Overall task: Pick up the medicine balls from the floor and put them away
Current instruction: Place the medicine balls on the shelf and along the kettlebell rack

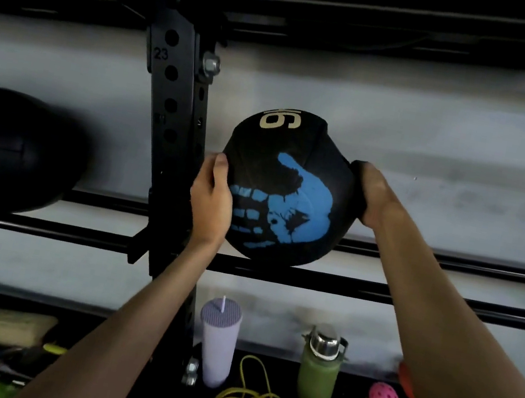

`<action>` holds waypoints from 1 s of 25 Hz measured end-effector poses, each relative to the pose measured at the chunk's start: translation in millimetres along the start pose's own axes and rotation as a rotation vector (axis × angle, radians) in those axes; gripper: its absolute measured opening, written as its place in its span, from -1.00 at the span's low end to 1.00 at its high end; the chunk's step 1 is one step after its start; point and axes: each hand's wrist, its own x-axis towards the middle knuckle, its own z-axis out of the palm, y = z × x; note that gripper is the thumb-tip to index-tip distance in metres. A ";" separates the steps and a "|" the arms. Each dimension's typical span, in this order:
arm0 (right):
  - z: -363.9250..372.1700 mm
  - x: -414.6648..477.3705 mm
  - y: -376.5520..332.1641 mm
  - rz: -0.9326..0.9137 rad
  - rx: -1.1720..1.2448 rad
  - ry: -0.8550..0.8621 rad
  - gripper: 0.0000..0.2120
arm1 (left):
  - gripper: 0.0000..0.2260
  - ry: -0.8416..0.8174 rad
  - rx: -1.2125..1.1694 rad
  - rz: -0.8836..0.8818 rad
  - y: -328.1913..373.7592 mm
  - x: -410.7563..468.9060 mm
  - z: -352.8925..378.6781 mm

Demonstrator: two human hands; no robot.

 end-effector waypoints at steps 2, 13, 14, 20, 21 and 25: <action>2.5 2.9 8.6 0.041 0.060 0.001 -0.66 | -0.63 -0.027 0.038 -0.059 -8.0 15.9 3.3; 9.7 -13.7 23.2 -0.045 -0.163 0.120 -0.50 | -0.75 0.147 0.371 0.295 -22.1 -8.0 -5.5; 6.0 -22.0 27.1 -0.105 -0.246 0.172 -0.50 | -0.72 0.134 0.429 0.466 -18.3 -23.2 -1.3; -53.3 -118.6 87.7 -0.510 -0.743 0.409 -0.75 | -0.81 -0.306 0.283 0.772 -6.1 -113.5 57.4; -69.6 -136.7 103.1 -0.532 -0.794 0.435 -0.76 | -0.81 -0.392 0.269 0.718 -14.8 -133.0 67.0; -133.1 -209.8 175.1 -0.361 -1.003 0.472 -0.70 | -0.79 -0.696 0.357 0.494 -59.7 -223.9 92.1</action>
